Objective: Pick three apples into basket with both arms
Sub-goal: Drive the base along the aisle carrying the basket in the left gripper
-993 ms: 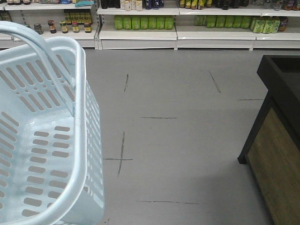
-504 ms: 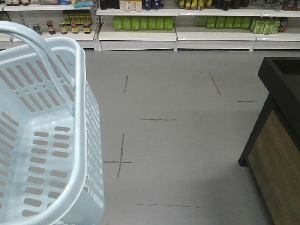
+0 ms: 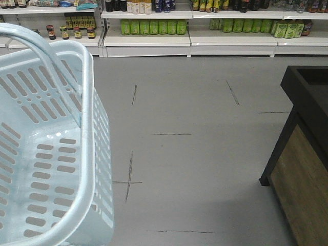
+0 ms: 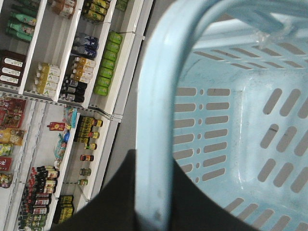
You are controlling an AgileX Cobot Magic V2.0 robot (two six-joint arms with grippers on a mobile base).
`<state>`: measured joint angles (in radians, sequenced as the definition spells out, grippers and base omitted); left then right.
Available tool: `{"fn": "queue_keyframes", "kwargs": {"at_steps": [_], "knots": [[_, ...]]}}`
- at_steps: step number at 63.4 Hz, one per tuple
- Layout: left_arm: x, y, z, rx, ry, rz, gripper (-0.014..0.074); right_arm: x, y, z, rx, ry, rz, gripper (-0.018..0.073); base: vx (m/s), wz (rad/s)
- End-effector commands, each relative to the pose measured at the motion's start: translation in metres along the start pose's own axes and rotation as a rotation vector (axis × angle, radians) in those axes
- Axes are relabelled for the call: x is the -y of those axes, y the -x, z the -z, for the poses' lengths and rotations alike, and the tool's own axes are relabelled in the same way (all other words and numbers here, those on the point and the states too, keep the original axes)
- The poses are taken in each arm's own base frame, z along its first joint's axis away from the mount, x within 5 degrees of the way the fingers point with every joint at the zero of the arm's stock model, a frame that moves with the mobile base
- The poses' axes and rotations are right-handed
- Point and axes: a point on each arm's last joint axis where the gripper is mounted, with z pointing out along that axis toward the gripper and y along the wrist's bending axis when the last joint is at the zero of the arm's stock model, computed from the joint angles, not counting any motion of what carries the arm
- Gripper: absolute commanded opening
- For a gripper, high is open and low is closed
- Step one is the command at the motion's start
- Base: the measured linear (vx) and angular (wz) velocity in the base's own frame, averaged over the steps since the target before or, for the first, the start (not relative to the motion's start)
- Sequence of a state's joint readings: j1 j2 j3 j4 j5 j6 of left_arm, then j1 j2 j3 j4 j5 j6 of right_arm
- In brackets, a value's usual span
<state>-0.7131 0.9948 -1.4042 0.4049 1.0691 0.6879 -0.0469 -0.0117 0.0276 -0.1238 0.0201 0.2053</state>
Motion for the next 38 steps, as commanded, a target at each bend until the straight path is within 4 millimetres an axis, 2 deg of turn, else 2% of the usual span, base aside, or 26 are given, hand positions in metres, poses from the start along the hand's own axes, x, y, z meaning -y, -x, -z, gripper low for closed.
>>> {"fn": "queue_keyframes", "kwargs": {"at_steps": [1,38], "knots": [[-0.0124,0.0042,0.0123,0.075,0.099,0.014,-0.0006,-0.0011,0.0024,0.0008,0.071,0.015,0.011,-0.0009,0.09,-0.02],[-0.0124,0.0042,0.0123,0.075,0.099,0.014,-0.0006,-0.0011,0.0024,0.0008,0.071,0.015,0.011,-0.0009,0.13,-0.03]]}}
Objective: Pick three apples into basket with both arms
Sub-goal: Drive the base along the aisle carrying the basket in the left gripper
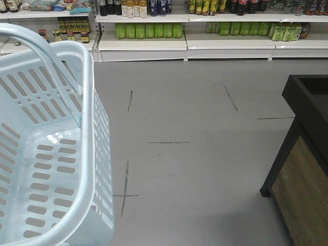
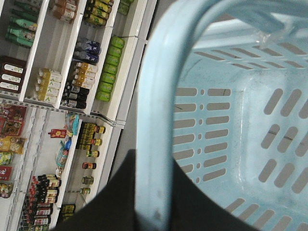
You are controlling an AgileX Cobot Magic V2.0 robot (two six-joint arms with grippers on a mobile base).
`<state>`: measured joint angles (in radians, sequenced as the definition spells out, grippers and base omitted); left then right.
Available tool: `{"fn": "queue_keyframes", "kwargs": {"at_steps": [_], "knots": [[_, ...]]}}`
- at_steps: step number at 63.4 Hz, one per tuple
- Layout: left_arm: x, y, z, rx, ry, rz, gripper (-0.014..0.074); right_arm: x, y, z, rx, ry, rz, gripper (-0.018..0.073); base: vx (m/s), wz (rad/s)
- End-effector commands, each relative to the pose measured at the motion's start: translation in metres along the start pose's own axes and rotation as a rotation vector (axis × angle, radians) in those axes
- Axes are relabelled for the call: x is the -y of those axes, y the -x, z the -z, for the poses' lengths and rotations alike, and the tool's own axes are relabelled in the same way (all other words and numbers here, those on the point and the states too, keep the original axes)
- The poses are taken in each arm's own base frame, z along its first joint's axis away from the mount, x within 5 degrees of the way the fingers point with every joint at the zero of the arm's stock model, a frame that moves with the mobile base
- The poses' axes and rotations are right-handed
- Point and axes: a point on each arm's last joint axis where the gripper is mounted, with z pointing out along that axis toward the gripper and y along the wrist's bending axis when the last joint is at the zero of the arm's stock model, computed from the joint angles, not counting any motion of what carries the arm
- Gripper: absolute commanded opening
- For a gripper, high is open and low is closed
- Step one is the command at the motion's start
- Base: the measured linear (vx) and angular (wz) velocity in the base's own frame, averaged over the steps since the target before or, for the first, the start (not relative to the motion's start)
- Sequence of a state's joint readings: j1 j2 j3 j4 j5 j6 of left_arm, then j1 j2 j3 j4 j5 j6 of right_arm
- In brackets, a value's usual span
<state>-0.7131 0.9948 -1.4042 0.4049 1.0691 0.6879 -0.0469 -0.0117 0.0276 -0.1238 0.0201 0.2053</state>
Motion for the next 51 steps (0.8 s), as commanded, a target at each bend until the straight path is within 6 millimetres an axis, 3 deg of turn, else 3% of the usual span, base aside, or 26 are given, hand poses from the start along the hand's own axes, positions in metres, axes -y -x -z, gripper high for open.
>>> {"fn": "queue_keyframes", "kwargs": {"at_steps": [1,51], "knots": [[-0.0124,0.0042,0.0123,0.075,0.099,0.014,-0.0006,-0.0011,0.0024,0.0008,0.071,0.015,0.011,-0.0009,0.17,-0.03],[-0.0124,0.0042,0.0123,0.075,0.099,0.014,-0.0006,-0.0011,0.0024,0.0008,0.071,0.015,0.011,-0.0009,0.2,-0.01]]}}
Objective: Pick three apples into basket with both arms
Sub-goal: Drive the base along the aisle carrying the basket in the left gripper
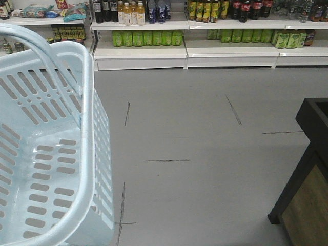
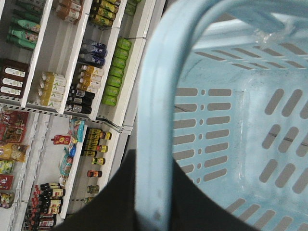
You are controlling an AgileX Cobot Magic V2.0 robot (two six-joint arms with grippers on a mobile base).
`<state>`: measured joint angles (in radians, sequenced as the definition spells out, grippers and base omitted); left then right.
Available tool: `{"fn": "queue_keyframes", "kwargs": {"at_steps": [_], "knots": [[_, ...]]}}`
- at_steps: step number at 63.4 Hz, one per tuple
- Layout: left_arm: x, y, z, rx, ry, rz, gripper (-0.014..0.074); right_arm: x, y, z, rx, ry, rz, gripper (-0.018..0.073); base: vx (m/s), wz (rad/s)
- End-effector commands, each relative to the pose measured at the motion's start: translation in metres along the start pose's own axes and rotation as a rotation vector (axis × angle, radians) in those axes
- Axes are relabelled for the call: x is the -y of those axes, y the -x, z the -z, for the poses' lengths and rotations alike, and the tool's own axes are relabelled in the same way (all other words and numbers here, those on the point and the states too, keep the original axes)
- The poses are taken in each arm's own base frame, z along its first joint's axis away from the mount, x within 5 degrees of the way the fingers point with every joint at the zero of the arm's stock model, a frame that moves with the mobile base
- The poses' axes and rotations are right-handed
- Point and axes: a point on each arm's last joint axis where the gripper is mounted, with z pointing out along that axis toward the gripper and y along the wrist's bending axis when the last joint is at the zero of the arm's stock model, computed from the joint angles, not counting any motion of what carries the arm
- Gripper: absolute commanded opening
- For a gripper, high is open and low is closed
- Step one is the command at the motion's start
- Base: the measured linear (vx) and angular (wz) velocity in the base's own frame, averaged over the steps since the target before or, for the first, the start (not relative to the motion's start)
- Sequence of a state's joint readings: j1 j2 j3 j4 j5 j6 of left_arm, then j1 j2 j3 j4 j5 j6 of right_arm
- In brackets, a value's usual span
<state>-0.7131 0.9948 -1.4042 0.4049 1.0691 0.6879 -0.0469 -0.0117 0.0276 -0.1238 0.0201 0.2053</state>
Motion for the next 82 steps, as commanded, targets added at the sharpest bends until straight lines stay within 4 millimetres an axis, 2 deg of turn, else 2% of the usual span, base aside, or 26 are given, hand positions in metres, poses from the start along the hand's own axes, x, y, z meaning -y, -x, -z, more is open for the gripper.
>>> {"fn": "queue_keyframes", "kwargs": {"at_steps": [1,43,82], "knots": [[-0.0124,0.0042,0.0123,0.075,0.099,0.014,-0.0006,-0.0011,0.0024,0.0008,0.071,0.015,0.011,-0.0009,0.2,0.02],[-0.0124,0.0042,0.0123,0.075,0.099,0.014,-0.0006,-0.0011,0.0024,0.0008,0.071,0.015,0.011,-0.0009,0.15,0.02],[-0.0123,0.0043,0.0119,0.074,0.098,0.014,-0.0006,-0.0011,0.0024,0.0008,0.071,0.015,0.011,-0.0009,0.02,-0.03]]}}
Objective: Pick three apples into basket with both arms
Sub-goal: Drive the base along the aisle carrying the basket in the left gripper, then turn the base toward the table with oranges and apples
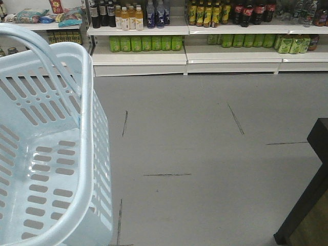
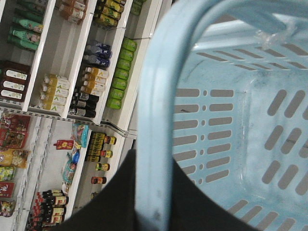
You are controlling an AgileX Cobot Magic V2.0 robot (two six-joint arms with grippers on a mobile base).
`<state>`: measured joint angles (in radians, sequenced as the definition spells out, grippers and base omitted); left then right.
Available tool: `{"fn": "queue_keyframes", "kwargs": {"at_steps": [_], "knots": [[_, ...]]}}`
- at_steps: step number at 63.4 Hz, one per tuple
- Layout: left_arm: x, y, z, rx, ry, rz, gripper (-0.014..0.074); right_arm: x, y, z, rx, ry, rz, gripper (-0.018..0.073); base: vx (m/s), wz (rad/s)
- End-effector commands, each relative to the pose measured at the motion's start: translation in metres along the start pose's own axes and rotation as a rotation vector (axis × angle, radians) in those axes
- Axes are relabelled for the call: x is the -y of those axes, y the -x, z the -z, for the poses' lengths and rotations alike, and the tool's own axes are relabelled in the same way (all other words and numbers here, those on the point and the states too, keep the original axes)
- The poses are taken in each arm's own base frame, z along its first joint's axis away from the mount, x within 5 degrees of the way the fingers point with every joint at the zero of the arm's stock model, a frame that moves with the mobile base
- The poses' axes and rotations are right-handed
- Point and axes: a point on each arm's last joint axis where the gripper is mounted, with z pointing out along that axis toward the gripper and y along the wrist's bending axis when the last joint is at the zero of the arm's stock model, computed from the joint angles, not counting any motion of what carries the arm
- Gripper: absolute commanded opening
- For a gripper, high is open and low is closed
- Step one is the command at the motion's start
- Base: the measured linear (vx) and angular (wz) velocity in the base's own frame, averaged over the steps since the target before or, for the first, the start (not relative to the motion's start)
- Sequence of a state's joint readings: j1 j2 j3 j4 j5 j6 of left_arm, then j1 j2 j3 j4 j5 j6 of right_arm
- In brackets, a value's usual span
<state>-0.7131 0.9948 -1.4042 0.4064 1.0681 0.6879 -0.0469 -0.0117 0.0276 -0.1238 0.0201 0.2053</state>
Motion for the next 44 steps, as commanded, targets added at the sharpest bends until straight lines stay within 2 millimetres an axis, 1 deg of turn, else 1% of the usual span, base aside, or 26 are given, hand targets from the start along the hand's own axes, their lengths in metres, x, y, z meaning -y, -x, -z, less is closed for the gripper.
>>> {"fn": "queue_keyframes", "kwargs": {"at_steps": [1,17,44], "knots": [[-0.0122,0.0043,0.0119,0.074,0.097,0.015,-0.0006,-0.0011,0.0024,0.0008,0.071,0.015,0.011,-0.0009,0.01,-0.07],[-0.0122,0.0043,0.0119,0.074,0.097,0.015,-0.0006,-0.0011,0.0024,0.0008,0.071,0.015,0.011,-0.0009,0.03,-0.13],[-0.0121,0.0046,0.0111,0.073,0.095,0.014,-0.0006,-0.0011,0.0024,0.0008,0.071,0.015,0.011,-0.0009,0.06,-0.24]]}}
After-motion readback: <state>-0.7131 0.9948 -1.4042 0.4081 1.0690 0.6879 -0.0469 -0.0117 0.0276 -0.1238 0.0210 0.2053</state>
